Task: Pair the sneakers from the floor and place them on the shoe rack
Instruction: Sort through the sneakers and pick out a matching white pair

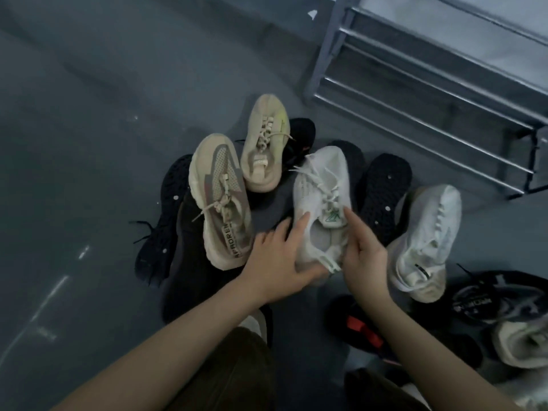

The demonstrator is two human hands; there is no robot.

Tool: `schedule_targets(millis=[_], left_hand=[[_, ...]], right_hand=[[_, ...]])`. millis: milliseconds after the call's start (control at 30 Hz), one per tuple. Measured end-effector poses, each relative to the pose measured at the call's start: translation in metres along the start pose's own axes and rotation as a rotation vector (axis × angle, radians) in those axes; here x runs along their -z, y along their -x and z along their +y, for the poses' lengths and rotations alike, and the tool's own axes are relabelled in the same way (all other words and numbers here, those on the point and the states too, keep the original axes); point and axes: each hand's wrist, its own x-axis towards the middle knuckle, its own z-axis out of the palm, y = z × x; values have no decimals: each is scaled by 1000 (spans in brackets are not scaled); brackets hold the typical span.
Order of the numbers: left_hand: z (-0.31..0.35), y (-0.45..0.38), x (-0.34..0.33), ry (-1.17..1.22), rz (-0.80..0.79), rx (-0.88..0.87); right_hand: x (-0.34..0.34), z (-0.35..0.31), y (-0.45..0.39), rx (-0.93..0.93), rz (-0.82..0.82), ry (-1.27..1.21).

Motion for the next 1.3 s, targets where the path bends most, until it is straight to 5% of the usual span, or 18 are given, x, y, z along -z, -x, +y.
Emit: schedule_targets(millis=[100, 233, 433, 567, 633, 733, 1067, 1300], left_hand=[[-5, 1, -10, 56, -146, -7], [6, 8, -10, 202, -76, -60], [37, -17, -14, 89, 207, -27], [53, -32, -18, 199, 204, -22], [58, -39, -21, 222, 188, -31], [58, -43, -28, 203, 182, -39], [59, -43, -30, 181, 279, -37], [56, -31, -13, 104, 350, 3]], right_hand=[[0, 1, 5, 8, -100, -112], [9, 4, 6, -55, -108, -227], [30, -4, 0, -29, -80, -241], [61, 24, -6, 11, 85, 370], [78, 46, -4, -266, 55, 654], [85, 72, 6, -524, -61, 651], [107, 86, 21, -204, 336, 109], [65, 53, -14, 107, 157, 91]])
